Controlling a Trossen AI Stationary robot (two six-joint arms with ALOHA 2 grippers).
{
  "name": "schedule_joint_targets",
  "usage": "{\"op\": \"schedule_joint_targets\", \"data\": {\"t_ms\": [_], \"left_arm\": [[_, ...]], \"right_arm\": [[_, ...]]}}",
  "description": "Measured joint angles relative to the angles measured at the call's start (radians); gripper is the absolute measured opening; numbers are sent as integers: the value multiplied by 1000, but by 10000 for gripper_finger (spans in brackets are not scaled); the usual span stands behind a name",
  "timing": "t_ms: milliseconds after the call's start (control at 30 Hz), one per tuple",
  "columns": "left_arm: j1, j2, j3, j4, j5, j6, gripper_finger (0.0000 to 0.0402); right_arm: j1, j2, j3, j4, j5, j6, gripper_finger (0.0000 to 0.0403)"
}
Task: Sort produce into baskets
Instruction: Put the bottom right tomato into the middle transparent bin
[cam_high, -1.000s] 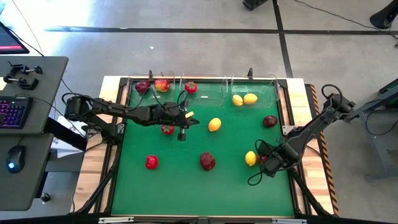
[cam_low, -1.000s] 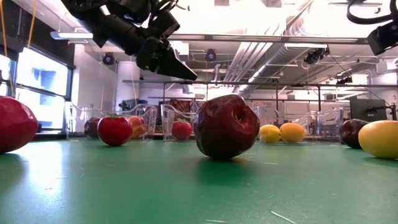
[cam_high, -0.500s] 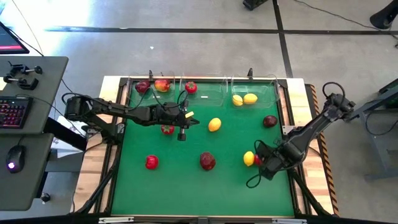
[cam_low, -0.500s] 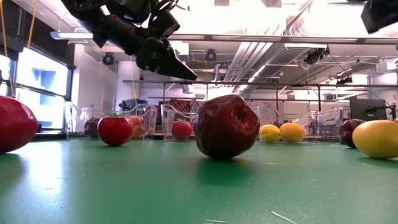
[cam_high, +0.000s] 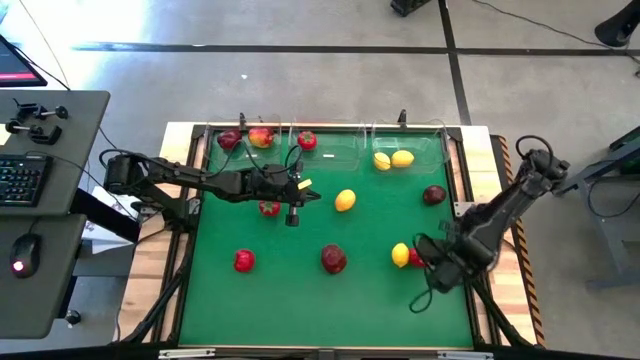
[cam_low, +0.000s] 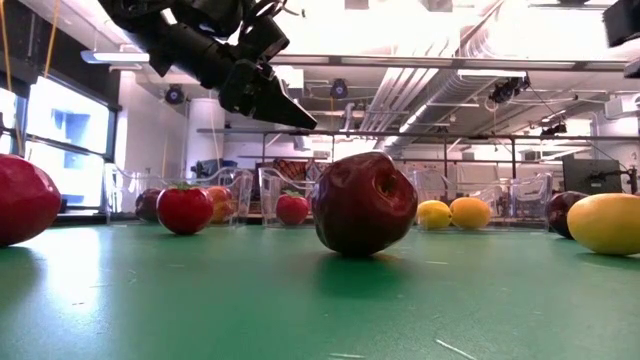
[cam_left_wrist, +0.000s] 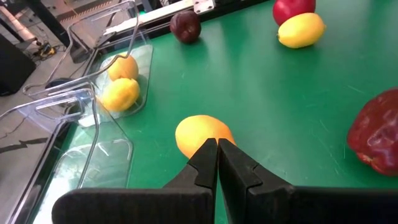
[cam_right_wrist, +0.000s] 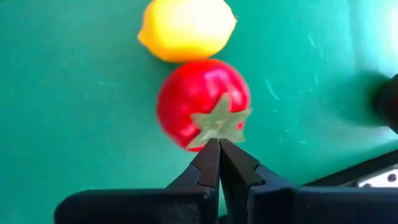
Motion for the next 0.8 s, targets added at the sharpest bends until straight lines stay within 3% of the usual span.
{"op": "schedule_joint_targets", "data": {"t_ms": [267,500,800], "left_arm": [[0,0,0,-1,0,1,0],[0,0,0,0,0,0,0],[0,0,0,1,0,-12,0]], "right_arm": [[162,69,0,-27,73,128,2],[167,166,0,-29,-26,126,2],[179,196,0,-58,-15,180,2]]}}
